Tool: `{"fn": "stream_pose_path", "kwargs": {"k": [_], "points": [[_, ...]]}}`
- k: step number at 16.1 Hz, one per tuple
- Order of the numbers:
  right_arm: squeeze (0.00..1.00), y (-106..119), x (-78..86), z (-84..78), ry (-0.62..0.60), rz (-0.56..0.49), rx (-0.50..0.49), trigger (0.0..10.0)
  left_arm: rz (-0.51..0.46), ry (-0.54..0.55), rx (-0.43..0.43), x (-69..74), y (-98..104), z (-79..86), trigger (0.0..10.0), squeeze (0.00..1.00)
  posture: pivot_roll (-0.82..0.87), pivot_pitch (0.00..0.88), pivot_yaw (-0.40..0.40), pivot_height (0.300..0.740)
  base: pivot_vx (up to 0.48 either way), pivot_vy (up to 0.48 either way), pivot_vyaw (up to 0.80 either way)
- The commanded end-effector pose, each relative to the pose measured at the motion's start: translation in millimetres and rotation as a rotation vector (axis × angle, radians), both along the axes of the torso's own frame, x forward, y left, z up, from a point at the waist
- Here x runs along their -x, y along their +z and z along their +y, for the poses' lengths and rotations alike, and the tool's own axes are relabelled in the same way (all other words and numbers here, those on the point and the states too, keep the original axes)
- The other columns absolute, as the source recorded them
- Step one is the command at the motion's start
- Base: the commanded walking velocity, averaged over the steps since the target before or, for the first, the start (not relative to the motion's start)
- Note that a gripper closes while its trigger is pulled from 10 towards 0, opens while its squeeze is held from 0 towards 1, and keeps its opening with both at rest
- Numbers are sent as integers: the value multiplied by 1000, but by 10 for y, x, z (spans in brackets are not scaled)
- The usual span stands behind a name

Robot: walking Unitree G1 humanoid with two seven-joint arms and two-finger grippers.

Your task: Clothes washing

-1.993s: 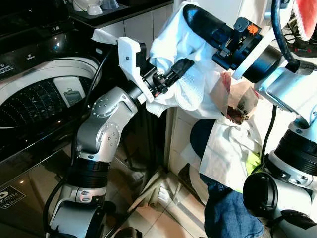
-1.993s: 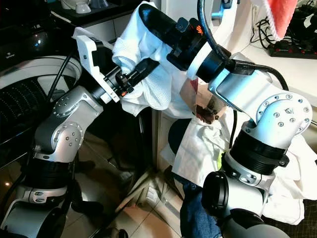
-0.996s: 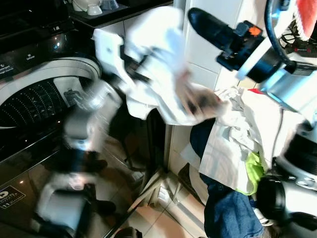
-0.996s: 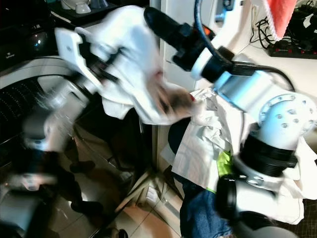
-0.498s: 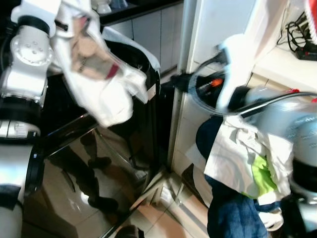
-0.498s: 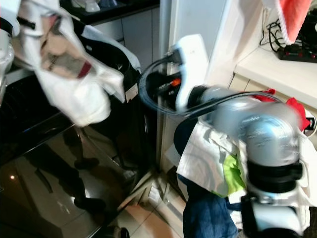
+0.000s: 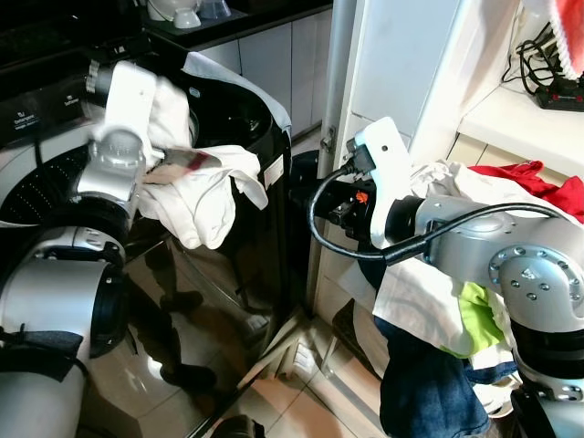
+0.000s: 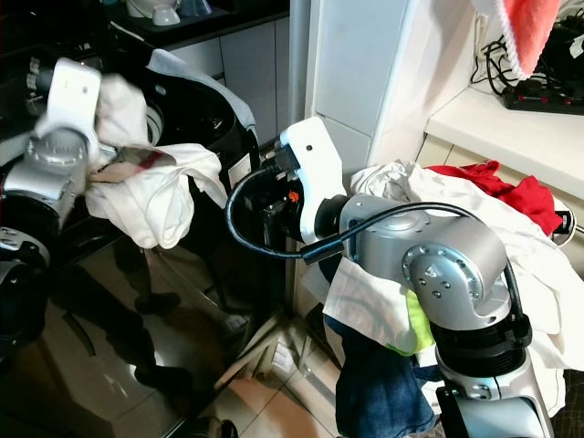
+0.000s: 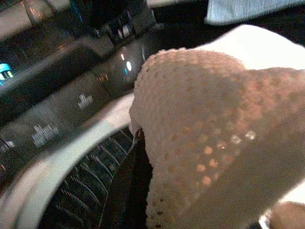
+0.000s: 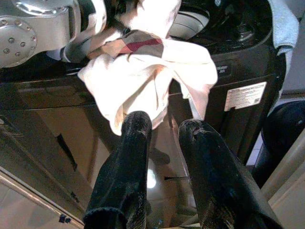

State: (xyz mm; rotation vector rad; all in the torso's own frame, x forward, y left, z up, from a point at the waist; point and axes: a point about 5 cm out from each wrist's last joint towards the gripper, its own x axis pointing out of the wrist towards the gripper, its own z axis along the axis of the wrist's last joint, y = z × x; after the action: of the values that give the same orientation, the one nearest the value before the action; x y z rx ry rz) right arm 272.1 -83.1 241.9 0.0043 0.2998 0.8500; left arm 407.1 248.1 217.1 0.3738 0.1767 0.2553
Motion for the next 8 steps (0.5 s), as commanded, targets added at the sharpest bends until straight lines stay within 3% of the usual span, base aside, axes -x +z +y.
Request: {"fn": "stream_pose_path", "kwargs": {"k": [1,4,8], "points": [[0,20,31,12,7,-14,8,10000,1,1,28,2,27,29,10000,1000,-15,0,77,740,0,0,0],[0,-7,48,15,7,-6,4,10000,-7,5,156,13,28,72,10000,1000,-12,0,79,740,0,0,0],[0,-45,28,19,6,10,-9,10000,13,-11,167,81,21,219,10000,1000,32,0,41,740,0,0,0]]}}
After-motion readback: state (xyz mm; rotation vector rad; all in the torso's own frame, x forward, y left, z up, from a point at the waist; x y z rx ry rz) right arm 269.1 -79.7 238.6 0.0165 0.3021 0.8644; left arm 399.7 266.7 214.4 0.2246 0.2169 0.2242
